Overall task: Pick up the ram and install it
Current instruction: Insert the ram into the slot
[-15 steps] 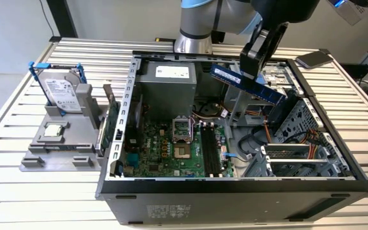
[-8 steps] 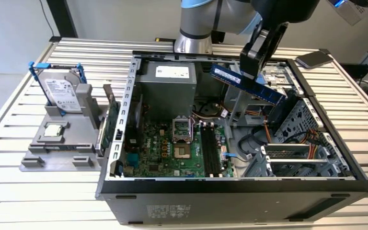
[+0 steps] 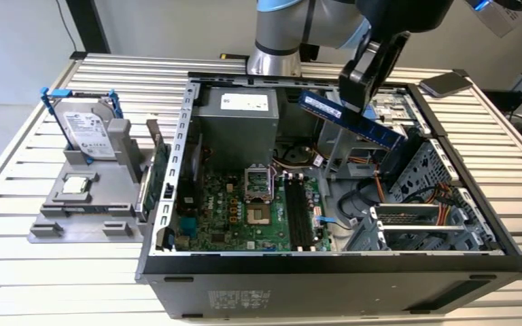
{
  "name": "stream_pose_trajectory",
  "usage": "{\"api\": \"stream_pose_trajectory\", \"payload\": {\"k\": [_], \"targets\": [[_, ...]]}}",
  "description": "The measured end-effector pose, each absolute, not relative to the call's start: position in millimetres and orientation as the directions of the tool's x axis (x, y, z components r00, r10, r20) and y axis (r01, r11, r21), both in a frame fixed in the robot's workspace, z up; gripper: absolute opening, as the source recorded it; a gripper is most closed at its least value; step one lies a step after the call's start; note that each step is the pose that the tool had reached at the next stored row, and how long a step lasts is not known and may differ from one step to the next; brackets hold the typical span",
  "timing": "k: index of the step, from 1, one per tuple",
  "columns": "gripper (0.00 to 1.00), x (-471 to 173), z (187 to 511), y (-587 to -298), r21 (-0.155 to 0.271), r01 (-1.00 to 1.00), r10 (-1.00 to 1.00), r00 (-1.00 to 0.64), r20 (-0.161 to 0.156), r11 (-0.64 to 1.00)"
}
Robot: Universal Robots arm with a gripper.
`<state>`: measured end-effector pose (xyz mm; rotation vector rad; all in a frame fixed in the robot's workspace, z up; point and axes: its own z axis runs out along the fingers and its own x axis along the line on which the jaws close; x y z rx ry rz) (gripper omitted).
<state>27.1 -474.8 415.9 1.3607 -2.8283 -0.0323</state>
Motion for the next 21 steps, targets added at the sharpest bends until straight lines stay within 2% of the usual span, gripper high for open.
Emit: {"api": "stream_pose_trajectory", "payload": {"k": [21], "targets": [[0.00,27.1,413.4,-474.8,0.020,-0.510,-0.510,-0.860,-0.006,0.860]]}}
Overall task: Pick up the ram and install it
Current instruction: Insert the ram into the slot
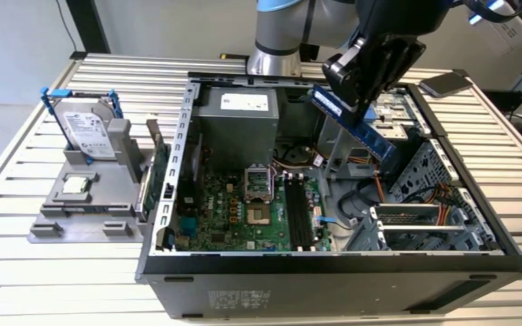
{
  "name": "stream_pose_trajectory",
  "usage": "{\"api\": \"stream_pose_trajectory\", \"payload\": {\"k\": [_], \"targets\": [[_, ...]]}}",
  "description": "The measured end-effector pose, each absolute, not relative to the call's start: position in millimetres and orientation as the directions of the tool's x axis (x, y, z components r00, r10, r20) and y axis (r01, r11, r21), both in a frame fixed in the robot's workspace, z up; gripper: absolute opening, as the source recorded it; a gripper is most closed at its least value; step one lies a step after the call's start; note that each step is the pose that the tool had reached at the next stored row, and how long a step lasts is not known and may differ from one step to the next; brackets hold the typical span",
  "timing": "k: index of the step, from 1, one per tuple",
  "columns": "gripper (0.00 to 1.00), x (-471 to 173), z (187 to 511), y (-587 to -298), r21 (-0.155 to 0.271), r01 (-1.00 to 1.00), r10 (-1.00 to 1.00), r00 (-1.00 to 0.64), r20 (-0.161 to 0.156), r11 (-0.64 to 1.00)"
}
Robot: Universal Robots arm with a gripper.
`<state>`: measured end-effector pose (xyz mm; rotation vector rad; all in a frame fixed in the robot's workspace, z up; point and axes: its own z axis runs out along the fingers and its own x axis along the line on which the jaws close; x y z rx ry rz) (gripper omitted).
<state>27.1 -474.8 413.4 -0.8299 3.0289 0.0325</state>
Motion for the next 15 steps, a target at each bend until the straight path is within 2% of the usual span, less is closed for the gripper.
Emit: {"api": "stream_pose_trajectory", "payload": {"k": [15], "targets": [[0.00,27.1,411.6,-474.8,0.020,-0.261,-0.261,-0.965,-0.006,0.965]]}}
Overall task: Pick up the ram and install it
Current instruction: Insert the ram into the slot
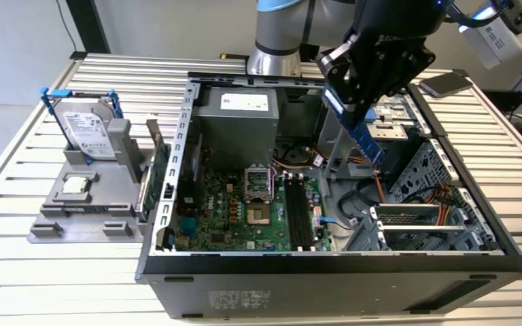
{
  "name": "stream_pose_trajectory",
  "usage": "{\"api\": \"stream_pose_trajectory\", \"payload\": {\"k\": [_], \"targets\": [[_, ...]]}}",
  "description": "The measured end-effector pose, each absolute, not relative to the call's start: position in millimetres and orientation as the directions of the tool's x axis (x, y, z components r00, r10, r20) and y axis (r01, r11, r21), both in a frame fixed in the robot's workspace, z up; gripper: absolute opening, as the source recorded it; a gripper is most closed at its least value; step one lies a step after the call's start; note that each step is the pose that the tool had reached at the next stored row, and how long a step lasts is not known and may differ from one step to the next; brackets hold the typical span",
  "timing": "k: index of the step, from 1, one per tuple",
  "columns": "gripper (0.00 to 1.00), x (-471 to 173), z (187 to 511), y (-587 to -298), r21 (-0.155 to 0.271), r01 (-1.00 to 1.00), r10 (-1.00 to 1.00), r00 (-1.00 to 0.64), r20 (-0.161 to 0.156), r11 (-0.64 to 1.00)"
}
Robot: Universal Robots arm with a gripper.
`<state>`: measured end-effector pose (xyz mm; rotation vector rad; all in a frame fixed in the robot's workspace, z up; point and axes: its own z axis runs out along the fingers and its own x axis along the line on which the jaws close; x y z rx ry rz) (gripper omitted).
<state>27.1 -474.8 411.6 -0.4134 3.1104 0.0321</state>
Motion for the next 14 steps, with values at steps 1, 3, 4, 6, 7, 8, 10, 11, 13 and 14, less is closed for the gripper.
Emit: {"api": "stream_pose_trajectory", "payload": {"k": [1,3,4,6,7,8,10,11,13,14], "targets": [[0.00,27.1,411.5,-474.8,0.020,-0.243,-0.243,-0.970,-0.006,0.970],[0.00,27.1,411.2,-474.8,0.020,-0.209,-0.209,-0.978,-0.006,0.978],[0.00,27.1,411.0,-474.8,0.020,-0.191,-0.191,-0.982,-0.006,0.981],[0.00,27.1,410.7,-474.8,0.020,-0.155,-0.155,-0.988,-0.006,0.988],[0.00,27.1,410.5,-474.8,0.020,-0.137,-0.137,-0.991,-0.006,0.990],[0.00,27.1,410.3,-474.8,0.020,-0.119,-0.119,-0.993,-0.006,0.993],[0.00,27.1,410.0,-474.8,0.020,-0.082,-0.082,-0.997,-0.006,0.996],[0.00,27.1,409.8,-474.8,0.020,-0.065,-0.065,-0.998,-0.006,0.998],[0.00,27.1,409.5,-474.8,0.020,-0.031,-0.031,-1.000,-0.006,0.999],[0.00,27.1,409.4,-474.8,0.020,-0.016,-0.016,-1.000,-0.006,1.000]]}}
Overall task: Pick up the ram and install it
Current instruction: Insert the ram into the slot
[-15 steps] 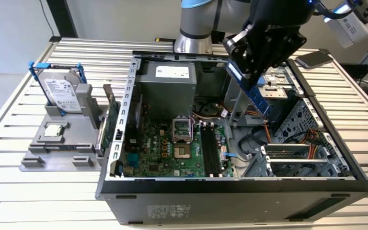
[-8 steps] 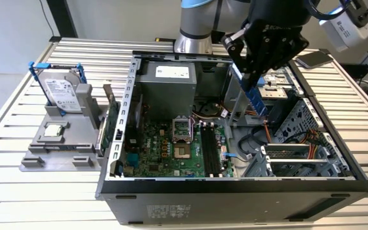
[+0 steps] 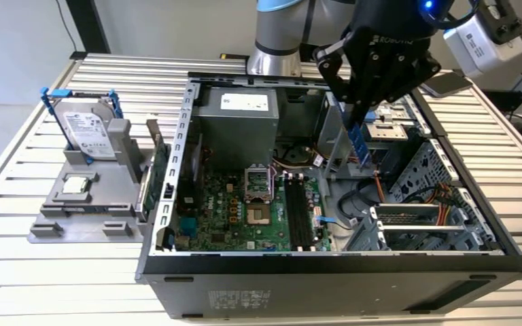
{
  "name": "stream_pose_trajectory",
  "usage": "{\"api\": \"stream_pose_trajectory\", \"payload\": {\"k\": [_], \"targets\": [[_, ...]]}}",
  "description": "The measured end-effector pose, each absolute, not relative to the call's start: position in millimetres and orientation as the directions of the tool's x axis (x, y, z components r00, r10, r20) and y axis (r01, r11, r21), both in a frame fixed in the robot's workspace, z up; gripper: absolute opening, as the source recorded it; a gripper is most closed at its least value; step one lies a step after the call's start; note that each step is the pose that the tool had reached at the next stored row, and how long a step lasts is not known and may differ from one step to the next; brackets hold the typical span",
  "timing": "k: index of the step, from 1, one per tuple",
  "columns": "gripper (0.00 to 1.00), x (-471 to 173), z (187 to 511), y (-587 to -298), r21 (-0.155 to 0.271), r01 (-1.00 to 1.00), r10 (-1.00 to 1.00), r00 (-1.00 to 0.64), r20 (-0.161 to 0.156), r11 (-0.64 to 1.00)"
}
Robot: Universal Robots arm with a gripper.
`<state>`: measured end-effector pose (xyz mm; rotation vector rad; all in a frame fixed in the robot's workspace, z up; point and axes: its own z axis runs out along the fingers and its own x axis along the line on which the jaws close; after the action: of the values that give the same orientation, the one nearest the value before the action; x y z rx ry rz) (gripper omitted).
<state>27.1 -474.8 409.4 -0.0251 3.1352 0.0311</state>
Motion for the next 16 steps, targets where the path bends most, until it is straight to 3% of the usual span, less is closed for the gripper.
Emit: {"api": "stream_pose_trajectory", "payload": {"k": [16], "targets": [[0.00,27.1,407.8,-474.8,0.020,0.158,0.158,-0.987,-0.006,0.987]]}}
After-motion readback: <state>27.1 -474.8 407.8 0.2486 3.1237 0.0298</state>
